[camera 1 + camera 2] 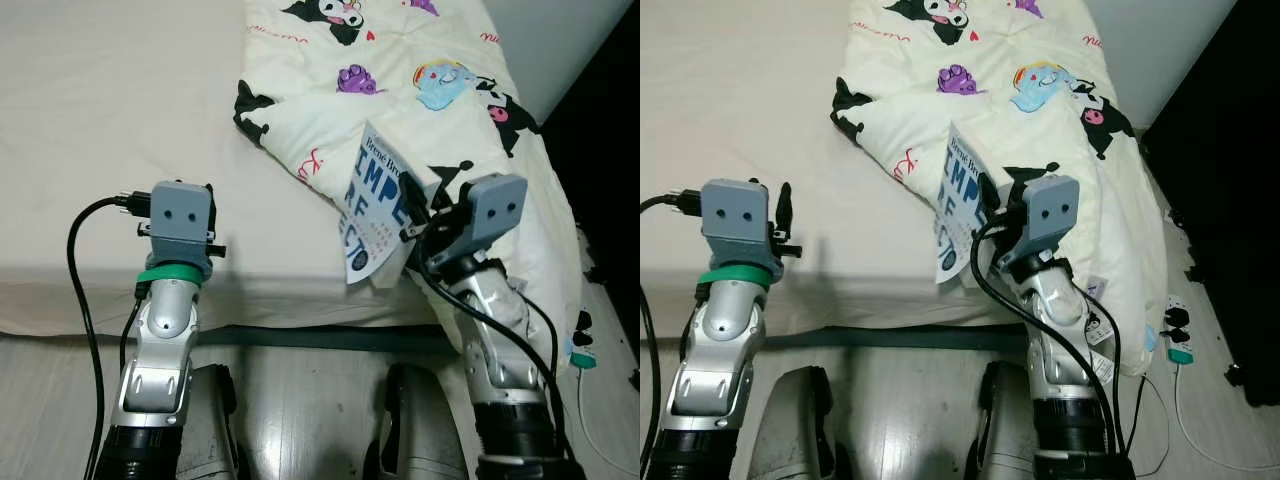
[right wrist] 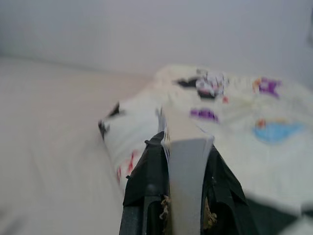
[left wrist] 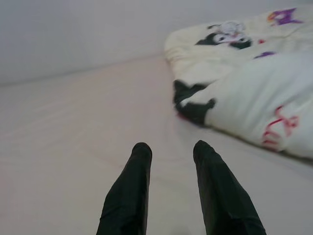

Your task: Clean up the room

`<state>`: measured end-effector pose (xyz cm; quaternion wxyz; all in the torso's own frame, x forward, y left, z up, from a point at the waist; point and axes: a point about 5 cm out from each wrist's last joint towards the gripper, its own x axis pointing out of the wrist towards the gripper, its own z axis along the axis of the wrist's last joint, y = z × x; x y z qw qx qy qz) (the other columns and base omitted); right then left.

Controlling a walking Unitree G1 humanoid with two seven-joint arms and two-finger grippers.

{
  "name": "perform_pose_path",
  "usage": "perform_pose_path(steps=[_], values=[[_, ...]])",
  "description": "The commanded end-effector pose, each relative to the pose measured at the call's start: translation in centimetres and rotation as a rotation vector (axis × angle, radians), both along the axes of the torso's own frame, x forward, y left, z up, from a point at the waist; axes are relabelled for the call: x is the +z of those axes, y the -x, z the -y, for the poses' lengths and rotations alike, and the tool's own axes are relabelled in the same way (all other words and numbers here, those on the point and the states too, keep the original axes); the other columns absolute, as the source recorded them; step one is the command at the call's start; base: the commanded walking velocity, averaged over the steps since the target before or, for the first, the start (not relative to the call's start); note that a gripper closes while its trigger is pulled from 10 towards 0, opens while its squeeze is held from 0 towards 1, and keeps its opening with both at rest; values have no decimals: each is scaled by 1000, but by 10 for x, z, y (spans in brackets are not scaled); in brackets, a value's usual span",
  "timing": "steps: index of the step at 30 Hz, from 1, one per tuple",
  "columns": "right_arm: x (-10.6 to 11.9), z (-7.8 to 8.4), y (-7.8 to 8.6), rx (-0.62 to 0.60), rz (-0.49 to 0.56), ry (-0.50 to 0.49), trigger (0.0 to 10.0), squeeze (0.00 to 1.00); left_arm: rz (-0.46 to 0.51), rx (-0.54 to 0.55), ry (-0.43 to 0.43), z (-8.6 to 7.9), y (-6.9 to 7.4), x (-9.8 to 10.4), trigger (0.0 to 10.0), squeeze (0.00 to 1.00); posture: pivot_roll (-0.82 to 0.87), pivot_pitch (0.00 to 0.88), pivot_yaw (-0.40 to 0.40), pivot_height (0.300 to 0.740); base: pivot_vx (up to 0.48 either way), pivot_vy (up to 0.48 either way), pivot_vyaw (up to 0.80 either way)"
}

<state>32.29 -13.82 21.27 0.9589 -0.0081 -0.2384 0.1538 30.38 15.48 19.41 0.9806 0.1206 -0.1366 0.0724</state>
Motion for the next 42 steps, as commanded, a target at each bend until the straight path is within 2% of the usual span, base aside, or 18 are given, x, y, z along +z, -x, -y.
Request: perform_pose_path(steps=[1,18,23,27,30,31,34,35,39,42], values=[[7,-2,1,-1,47,-1,10000,0,-29,-5,-3,2,1,-6,10000,0,85,95,3,605,0,0,0],[1,-2,-2,-4,23,-11,10000,0,-49,-27,15,12,0,-7,10000,0,80,103,0,680,0,0,0],[0,-1,-2,-7,18,-14,10000,0,-55,-29,18,13,0,-8,10000,0,80,102,-1,690,0,0,0],[-11,5,-3,-37,-22,-17,10000,0,-132,-40,104,14,-2,-18,10000,0,77,100,-3,715,0,0,0],[-16,8,-3,-54,-44,-19,10000,0,-164,-59,108,14,-3,-24,10000,0,76,99,-3,725,0,0,0],[-32,15,-3,-97,-102,-26,10000,0,-228,-115,104,17,-4,-38,10000,0,69,97,3,730,0,0,0],[-38,18,-3,-115,-130,-35,10000,0,-253,-133,104,18,-3,-44,10000,0,69,97,3,730,0,0,0],[-46,21,-2,-130,-153,-44,10000,0,-288,-143,122,17,-3,-51,10000,0,63,96,7,730,0,0,0],[-64,25,7,-133,-212,-98,10000,0,-381,-76,170,5,-2,-75,10000,0,46,92,15,730,0,0,0],[-69,24,9,-129,-225,-96,10000,0,-426,-58,189,2,0,-81,10000,0,44,90,15,730,0,0,0]])
